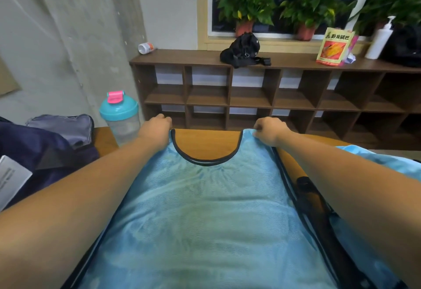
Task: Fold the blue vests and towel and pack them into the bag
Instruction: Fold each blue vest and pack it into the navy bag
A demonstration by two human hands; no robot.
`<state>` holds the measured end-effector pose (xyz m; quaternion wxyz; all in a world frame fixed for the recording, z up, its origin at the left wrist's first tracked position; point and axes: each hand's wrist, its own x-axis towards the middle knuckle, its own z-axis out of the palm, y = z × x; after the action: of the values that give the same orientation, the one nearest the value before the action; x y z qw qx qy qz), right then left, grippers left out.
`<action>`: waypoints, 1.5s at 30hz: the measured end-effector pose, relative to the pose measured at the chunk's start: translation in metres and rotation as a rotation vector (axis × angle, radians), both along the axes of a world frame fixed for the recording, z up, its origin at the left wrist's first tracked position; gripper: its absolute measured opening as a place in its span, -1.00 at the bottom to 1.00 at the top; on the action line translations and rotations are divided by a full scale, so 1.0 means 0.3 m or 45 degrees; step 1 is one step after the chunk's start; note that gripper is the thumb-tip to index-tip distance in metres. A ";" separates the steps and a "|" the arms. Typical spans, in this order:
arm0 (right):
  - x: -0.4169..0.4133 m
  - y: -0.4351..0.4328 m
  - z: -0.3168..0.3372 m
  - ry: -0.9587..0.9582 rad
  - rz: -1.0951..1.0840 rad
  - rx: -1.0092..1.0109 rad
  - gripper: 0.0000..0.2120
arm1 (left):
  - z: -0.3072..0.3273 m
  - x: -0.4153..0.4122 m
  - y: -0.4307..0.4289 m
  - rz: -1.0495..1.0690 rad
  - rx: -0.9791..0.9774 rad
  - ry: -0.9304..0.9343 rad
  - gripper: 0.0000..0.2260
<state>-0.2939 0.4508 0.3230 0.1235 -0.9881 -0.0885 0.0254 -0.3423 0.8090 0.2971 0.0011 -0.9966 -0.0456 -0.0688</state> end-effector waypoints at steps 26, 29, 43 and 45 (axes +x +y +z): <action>-0.460 -0.103 0.349 -0.143 0.319 0.091 -0.91 | 0.431 -0.487 -0.104 -0.293 -0.053 -0.200 -0.83; -0.589 -0.127 0.381 -0.081 0.368 0.153 -0.92 | 0.477 -0.645 -0.120 -0.344 -0.132 -0.201 -0.80; -1.211 -0.263 0.348 -0.304 0.673 0.239 -0.93 | 0.513 -1.285 -0.171 -0.657 -0.296 -0.193 -0.90; -1.279 -0.287 0.333 -0.295 0.691 0.283 -0.95 | 0.496 -1.352 -0.175 -0.685 -0.324 -0.198 -0.92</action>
<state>-0.6777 0.3646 0.4230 0.2085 -0.9051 -0.3647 -0.0653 -0.7480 0.7565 0.4458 -0.1454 -0.9568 0.2116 -0.1364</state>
